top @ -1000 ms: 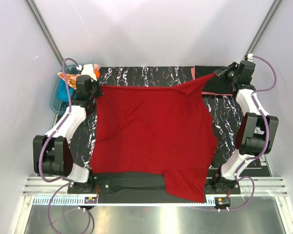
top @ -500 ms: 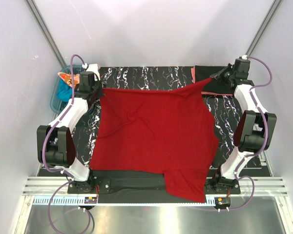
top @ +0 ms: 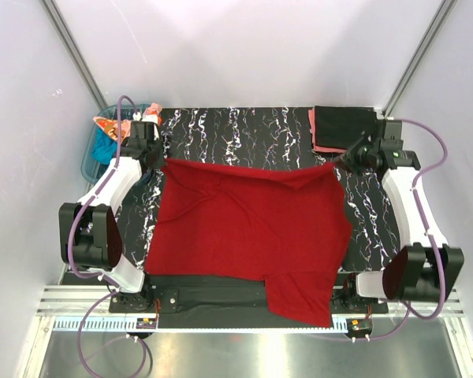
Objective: Fold and stack the t-shirts
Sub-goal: Fold the tshirt
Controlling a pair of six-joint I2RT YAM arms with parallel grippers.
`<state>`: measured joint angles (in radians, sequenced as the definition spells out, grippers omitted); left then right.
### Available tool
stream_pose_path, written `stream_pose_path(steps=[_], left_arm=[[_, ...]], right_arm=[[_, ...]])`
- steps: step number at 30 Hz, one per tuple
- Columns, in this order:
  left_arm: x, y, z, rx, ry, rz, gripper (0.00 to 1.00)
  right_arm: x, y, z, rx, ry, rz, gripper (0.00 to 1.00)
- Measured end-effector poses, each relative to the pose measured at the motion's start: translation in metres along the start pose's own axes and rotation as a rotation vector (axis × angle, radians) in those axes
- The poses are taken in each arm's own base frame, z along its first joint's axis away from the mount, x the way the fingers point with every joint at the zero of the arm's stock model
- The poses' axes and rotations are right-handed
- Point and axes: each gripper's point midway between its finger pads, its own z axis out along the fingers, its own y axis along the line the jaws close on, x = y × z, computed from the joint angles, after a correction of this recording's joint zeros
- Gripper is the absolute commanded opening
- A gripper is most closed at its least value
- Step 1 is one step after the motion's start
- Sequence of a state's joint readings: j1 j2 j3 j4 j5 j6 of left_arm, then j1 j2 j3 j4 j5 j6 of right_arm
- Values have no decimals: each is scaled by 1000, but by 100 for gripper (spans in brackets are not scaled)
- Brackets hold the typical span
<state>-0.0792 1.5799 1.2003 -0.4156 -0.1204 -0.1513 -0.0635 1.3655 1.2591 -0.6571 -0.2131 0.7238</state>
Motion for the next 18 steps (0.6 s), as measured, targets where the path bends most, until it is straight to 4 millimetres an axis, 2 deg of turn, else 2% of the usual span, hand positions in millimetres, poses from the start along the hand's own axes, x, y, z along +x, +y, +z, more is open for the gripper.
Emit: stream_pose_path(steps=[4, 7, 18], left_arm=[[9, 2, -2, -5, 35, 4, 0], [18, 4, -4, -12, 74, 9, 0], [52, 10, -14, -45, 168, 32, 1]], right_arm=[[30, -32, -18, 93, 45, 19, 0], [45, -49, -29, 141, 62, 26, 0], [68, -83, -35, 246, 111, 10, 0]])
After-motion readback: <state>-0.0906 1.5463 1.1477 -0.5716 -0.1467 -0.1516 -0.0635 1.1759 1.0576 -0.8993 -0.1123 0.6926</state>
